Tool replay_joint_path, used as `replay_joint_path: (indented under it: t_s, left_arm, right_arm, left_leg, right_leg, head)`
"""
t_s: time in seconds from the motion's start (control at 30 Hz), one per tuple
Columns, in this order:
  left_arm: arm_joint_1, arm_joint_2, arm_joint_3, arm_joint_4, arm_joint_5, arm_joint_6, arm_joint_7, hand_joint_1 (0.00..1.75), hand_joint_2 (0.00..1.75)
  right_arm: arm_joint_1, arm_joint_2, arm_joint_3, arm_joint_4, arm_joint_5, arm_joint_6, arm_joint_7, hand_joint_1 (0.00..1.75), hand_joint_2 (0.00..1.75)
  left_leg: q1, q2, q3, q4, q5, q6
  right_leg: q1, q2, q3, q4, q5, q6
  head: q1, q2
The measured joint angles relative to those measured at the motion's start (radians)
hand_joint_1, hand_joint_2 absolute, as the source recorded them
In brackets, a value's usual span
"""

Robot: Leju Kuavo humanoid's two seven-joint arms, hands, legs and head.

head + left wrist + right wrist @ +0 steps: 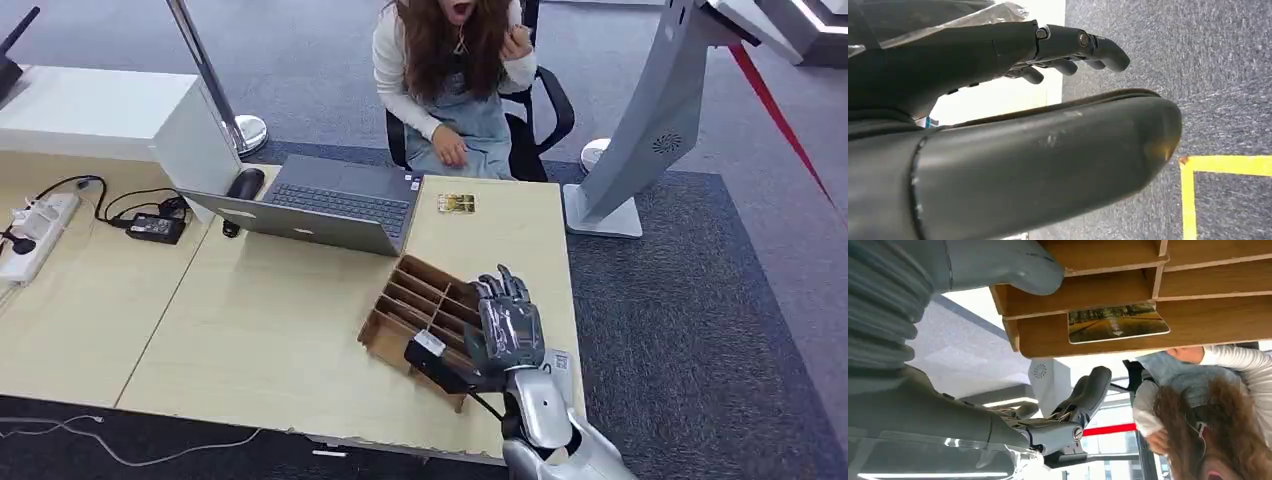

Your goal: Pass the card to the sensor for recognition and then transmit it.

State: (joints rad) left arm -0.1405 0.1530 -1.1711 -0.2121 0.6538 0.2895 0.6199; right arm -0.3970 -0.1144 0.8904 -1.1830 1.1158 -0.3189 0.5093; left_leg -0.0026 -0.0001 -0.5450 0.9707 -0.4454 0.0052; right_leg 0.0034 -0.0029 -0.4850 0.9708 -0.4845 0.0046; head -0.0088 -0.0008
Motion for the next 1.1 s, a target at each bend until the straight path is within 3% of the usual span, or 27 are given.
replay_joint_path:
  t_s: [1.1]
  left_arm:
    - [-0.001,0.000,0.000,0.000,-0.018,-0.003,-0.004,0.00,0.00]
  right_arm:
    - [-0.045,0.043,0.003,0.035,0.000,-0.015,-0.025,0.66,1.75]
  left_leg:
    - [0.000,0.000,0.000,0.000,0.000,0.000]
  right_leg:
    - [0.000,0.000,0.000,0.000,0.000,0.000]
  head:
    - [0.000,0.000]
